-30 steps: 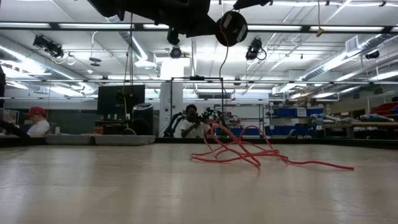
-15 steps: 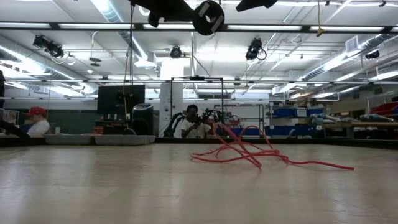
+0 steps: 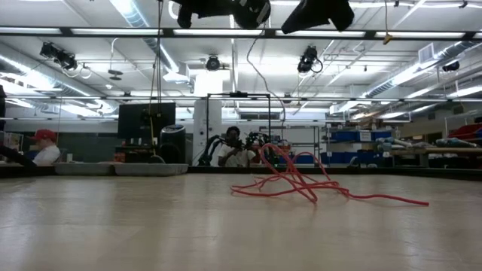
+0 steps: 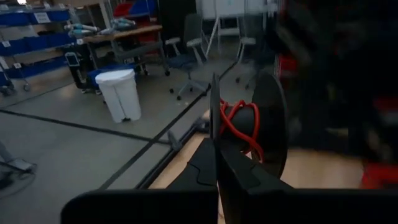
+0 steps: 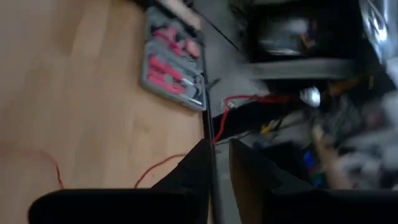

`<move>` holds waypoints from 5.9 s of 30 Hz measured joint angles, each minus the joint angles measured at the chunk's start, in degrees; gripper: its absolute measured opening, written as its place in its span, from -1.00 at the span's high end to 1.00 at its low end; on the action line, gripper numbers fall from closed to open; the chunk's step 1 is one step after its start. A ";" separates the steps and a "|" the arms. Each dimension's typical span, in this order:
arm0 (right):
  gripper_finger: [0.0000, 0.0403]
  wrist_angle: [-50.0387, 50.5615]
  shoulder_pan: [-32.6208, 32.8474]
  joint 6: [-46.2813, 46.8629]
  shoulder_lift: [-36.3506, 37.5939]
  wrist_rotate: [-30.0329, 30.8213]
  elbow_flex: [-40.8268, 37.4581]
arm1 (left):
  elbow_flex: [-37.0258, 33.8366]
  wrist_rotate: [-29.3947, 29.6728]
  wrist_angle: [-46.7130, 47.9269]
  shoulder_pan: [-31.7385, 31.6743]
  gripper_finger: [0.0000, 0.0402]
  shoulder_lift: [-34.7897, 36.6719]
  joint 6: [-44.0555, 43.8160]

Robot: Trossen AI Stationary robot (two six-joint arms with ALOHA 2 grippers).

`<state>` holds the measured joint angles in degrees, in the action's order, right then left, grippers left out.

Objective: Coil cords
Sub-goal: Coil the red wire onto the spool

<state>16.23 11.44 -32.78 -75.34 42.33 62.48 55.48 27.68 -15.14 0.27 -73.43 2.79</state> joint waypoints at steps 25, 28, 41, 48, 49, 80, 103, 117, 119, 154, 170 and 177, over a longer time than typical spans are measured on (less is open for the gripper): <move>0.78 -11.95 -1.97 -67.36 -16.67 11.33 -0.02 | 0.02 -0.04 -5.54 0.00 1.00 -0.02 -7.78; 0.78 -11.84 -2.12 -69.03 -16.55 10.15 -0.02 | 0.02 -0.04 -4.73 0.00 1.00 -0.02 -7.78; 0.78 -7.52 -3.63 -74.15 -16.34 5.92 -0.02 | 0.02 -0.37 -4.72 0.00 1.00 -0.04 -7.80; 0.74 -7.15 -2.31 -70.34 -15.47 3.71 -0.02 | 0.02 -0.46 -3.46 -0.02 1.00 -0.04 -7.74; 0.73 -7.15 -1.75 -69.96 -15.06 3.25 -0.02 | 0.02 -0.46 -3.08 -0.02 1.00 -0.04 -7.74; 0.66 2.49 -7.45 22.11 -10.79 -14.58 0.00 | 0.00 -0.50 -5.17 -0.22 1.00 -0.07 -6.07; 0.50 -4.89 -8.92 25.30 -10.81 -10.88 0.00 | 0.00 -0.52 -5.05 -0.17 1.00 -0.07 -6.07; 0.43 -13.27 -10.08 21.86 -10.79 -9.06 0.00 | 0.00 -1.39 -4.98 -0.09 1.00 -0.07 -5.38; 0.43 -13.42 -10.09 20.97 -10.79 -8.87 0.00 | 0.00 -1.44 -5.05 -0.09 1.00 -0.07 -5.38; 0.98 -14.04 -9.31 13.39 -10.90 -6.34 0.00 | -0.61 -1.53 -7.16 0.12 1.00 -0.04 -4.72; 1.00 -15.26 -5.84 12.09 -10.90 1.87 0.00 | -0.61 2.96 -11.31 -0.44 1.00 -0.07 -9.31; 0.96 -15.07 -4.74 12.66 -11.71 0.37 0.00 | -0.55 4.42 -10.70 -1.53 1.00 -1.43 -10.58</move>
<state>1.16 6.70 -20.12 -87.05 42.69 62.48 54.94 32.10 -25.84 -1.26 -74.86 -7.79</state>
